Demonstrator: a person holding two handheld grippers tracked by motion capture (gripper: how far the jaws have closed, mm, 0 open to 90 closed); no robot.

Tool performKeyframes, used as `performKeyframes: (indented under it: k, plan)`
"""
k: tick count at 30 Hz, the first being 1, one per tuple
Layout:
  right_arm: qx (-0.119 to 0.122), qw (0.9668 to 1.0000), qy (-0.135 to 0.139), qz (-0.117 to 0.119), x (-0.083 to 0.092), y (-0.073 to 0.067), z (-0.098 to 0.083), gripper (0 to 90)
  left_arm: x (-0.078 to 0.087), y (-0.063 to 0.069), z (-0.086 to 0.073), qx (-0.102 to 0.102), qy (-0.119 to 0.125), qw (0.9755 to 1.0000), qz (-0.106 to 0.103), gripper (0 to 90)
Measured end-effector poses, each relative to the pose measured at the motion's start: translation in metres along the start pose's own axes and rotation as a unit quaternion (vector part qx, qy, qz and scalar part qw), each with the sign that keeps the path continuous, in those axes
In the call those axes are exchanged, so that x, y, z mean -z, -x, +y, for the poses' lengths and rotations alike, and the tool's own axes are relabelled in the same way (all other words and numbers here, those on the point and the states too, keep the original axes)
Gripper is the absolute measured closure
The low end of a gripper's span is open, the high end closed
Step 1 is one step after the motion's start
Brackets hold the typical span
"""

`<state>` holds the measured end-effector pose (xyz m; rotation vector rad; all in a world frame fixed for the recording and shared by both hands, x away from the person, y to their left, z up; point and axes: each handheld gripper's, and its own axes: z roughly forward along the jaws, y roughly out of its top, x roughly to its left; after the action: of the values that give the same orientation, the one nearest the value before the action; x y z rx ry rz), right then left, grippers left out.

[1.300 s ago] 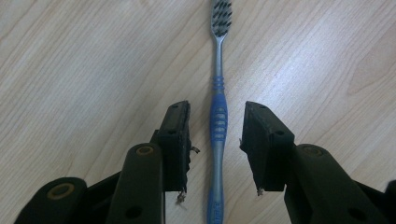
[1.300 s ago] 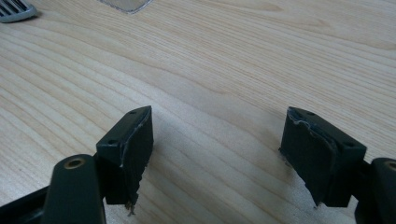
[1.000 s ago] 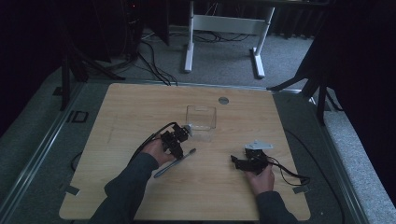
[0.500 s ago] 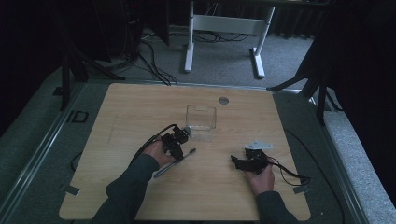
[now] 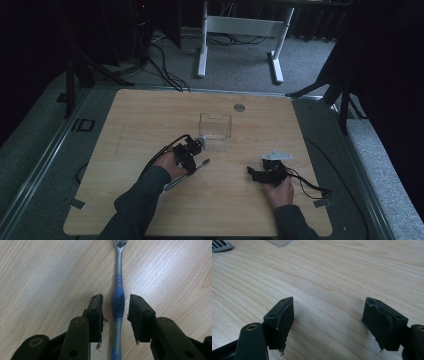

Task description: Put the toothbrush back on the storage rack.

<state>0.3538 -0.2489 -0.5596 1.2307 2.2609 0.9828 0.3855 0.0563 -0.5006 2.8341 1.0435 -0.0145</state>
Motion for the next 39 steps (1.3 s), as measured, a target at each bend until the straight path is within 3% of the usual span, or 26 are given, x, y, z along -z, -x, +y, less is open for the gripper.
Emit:
performKeyframes:
  k: [27,39]
  plan:
    - [0.0,1.0,0.0,0.0,0.0,0.0,0.0,25.0,-0.014,0.001,0.003,-0.004,-0.024,0.9997,0.005,67.8]
    - [0.0,1.0,0.0,0.0,0.0,0.0,0.0,25.0,-0.016,0.001,0.003,0.002,-0.02,0.9998,0.005,71.1]
